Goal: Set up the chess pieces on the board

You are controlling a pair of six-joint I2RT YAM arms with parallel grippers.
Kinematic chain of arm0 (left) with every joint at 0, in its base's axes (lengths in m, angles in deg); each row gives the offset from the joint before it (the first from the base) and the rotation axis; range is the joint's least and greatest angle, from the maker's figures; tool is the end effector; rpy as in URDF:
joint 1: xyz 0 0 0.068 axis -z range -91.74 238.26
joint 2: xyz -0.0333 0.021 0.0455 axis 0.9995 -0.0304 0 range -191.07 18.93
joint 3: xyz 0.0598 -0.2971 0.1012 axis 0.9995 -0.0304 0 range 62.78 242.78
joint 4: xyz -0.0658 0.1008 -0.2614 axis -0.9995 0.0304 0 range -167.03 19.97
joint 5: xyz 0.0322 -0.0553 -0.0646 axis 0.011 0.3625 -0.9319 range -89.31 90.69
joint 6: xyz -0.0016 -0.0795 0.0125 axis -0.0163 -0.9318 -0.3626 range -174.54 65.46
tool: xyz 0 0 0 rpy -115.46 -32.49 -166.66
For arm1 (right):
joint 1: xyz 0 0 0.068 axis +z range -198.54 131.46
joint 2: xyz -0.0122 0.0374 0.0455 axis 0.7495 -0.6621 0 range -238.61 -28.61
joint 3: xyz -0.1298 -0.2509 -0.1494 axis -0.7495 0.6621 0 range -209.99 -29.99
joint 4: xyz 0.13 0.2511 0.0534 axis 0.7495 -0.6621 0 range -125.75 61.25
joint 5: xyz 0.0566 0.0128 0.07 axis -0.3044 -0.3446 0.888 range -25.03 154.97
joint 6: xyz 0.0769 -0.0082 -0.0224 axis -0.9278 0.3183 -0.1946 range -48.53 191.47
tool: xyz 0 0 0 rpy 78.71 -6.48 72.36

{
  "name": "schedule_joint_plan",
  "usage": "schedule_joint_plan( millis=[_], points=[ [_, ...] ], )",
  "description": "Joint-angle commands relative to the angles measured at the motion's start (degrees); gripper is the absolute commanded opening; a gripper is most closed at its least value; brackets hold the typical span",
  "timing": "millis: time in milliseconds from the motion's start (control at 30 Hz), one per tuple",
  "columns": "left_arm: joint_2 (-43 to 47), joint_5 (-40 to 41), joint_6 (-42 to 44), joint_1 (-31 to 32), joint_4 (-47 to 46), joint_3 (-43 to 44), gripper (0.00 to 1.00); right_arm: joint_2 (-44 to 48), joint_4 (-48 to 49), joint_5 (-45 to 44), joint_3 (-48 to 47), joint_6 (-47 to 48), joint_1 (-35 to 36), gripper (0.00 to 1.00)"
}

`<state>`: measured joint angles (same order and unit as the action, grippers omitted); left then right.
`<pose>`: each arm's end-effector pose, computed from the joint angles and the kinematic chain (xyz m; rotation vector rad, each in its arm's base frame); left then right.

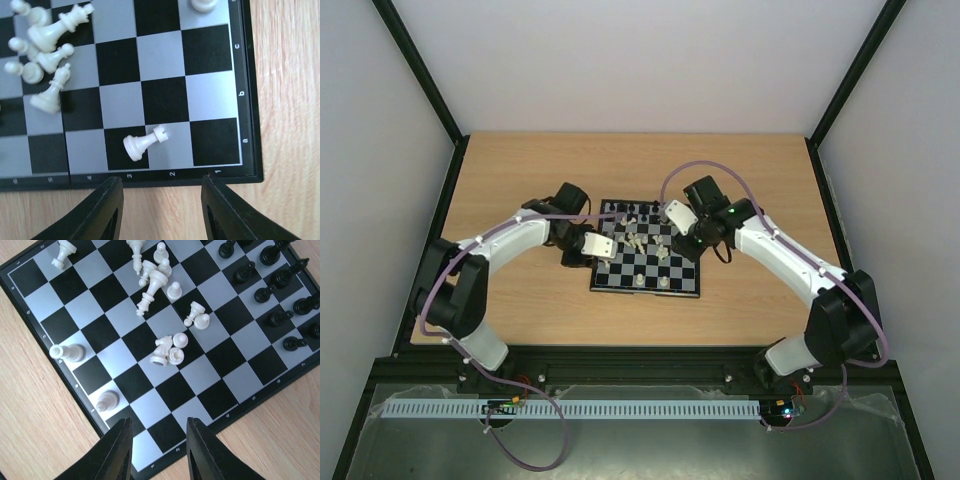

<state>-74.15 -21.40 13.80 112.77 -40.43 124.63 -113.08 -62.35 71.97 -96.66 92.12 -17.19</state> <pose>0.3108 -0.1704 0.2067 1.9738 1.7393 -0.2838 0.3008 0.1931 0.2860 -1.1313 2.1988 0.2312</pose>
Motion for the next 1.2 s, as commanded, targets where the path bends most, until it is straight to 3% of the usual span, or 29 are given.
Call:
schedule_joint_plan(
  millis=[0,300,800,967,1167],
  points=[
    [-3.36,3.15,13.23,1.61,1.79,2.47,0.46,3.91,-5.58,0.45,2.3,1.62,-0.5,0.3],
    [-8.86,5.91,19.21,4.25,0.44,5.01,0.42,4.02,-5.88,0.96,3.49,1.06,-0.57,0.3],
    [-13.55,6.66,21.44,6.31,1.3,9.65,0.42,3.53,-5.26,0.81,4.59,0.8,-0.81,0.3],
    [-13.01,3.89,13.83,5.38,3.69,12.46,0.45,3.94,-5.07,1.43,5.01,0.88,-0.86,0.3],
    [-7.94,-5.51,-4.67,2.0,4.17,11.62,0.46,3.73,-6.28,4.59,3.51,1.94,-0.94,0.31]
  ],
)
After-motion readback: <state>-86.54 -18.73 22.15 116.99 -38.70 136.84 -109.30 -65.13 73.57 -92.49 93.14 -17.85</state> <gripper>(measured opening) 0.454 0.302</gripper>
